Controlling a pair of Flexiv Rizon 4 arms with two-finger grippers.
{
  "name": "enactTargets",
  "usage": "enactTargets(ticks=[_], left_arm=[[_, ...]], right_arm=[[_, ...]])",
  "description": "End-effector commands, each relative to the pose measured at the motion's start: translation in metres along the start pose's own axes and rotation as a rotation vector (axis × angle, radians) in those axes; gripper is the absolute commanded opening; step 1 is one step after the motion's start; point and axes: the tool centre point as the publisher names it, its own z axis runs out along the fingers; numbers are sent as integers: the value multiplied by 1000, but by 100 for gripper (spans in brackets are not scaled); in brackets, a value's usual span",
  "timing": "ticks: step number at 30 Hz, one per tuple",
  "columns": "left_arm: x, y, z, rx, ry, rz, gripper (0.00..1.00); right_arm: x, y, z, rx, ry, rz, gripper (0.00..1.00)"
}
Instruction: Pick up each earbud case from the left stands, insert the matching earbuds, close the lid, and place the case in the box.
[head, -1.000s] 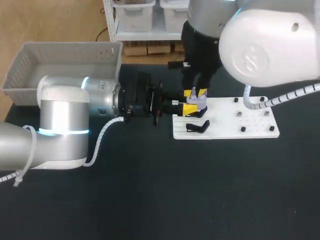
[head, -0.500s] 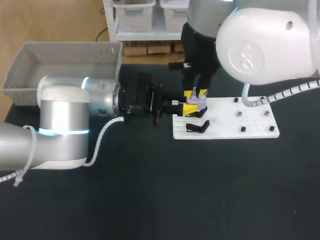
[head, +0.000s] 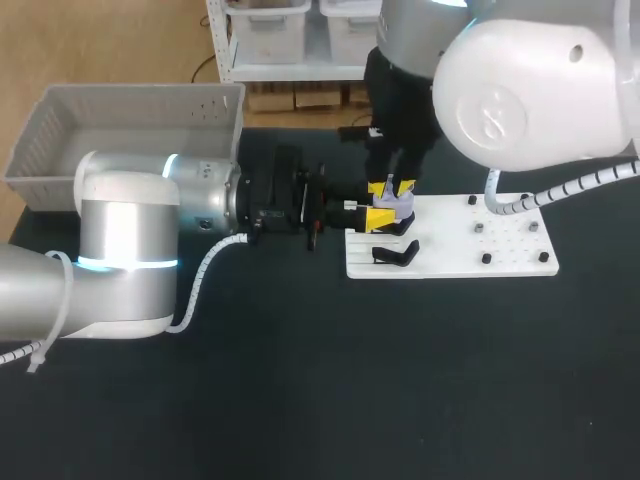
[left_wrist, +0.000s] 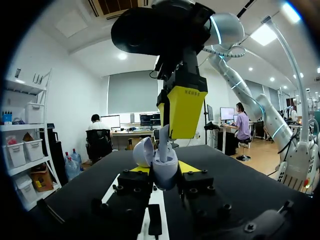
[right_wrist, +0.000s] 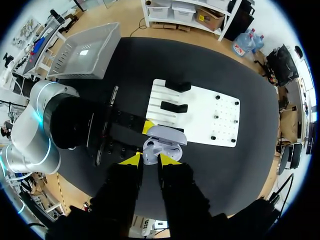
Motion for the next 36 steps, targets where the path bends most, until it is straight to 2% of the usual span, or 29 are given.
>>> enactTargets(ticks=[1, 20, 21, 22, 23, 24, 29, 32, 36], left_arm=[[1, -1, 0, -5, -1, 3, 0], [1, -1, 0, -5, -1, 3, 0], [1, -1, 0, -5, -1, 3, 0], [1, -1, 0, -5, -1, 3, 0], [1, -1, 0, -5, -1, 3, 0], [1, -1, 0, -5, -1, 3, 0], [1, -1, 0, -5, -1, 3, 0], [1, -1, 0, -5, -1, 3, 0], [1, -1, 0, -5, -1, 3, 0]], right_arm=[[-2, 0, 3, -2, 2, 2, 0], [-6, -4, 12, -12, 19, 8, 0], [-5, -4, 11, -17, 11, 0, 15], [-5, -4, 10, -23, 9, -1, 41], [-4, -4, 9, -27, 9, -2, 80], [-4, -4, 8, -28, 8, -3, 100], [5, -2, -3, -38, 3, -12, 100], [11, 0, -18, -74, -16, -19, 100], [5, -4, -36, -84, -77, 28, 100]])
